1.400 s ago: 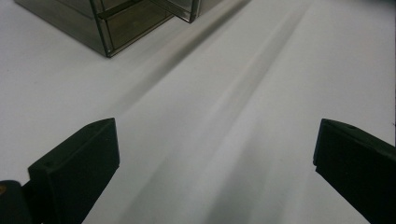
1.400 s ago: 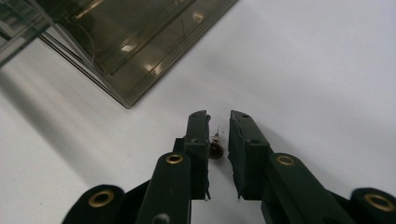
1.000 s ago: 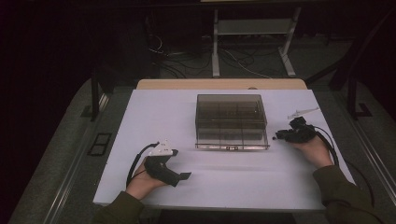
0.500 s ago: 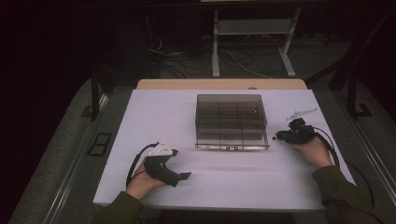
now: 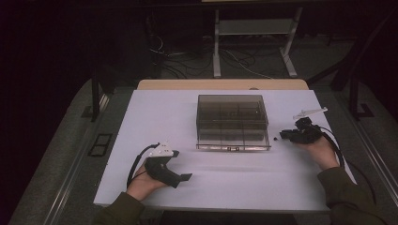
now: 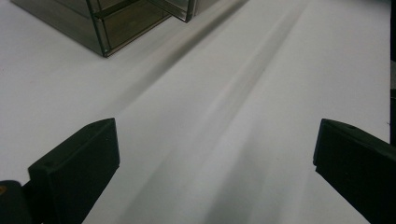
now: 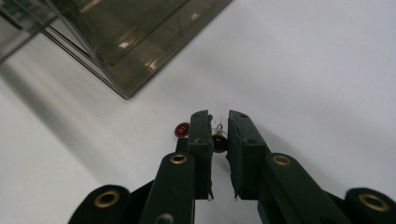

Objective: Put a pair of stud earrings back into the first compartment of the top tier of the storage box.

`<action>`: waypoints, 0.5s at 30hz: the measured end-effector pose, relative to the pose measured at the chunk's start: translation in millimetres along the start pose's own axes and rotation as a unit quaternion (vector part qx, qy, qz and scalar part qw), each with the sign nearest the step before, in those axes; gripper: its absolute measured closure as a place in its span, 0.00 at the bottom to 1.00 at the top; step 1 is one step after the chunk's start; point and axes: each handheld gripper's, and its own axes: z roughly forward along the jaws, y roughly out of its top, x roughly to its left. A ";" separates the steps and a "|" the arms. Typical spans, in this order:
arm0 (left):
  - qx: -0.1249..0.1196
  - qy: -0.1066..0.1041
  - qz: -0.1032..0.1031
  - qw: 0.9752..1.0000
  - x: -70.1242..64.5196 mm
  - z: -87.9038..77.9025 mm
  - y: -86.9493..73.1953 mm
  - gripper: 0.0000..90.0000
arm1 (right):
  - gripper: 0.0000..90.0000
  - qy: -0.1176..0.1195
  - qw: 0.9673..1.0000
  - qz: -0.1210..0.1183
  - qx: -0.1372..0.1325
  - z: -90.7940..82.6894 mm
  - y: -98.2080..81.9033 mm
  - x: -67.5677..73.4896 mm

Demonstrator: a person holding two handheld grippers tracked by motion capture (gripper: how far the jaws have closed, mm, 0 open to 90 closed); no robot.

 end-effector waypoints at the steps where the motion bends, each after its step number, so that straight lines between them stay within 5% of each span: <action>1: 0.001 0.000 0.000 1.000 0.1 0.3 0.0 0.00 | 0.88 0.002 1.000 0.001 -0.001 -1.3 0.1 0.4; 15: -0.001 0.000 -0.001 1.000 0.0 0.4 -0.2 0.00 | 0.88 0.027 1.000 -0.010 -0.013 -18.8 3.1 10.0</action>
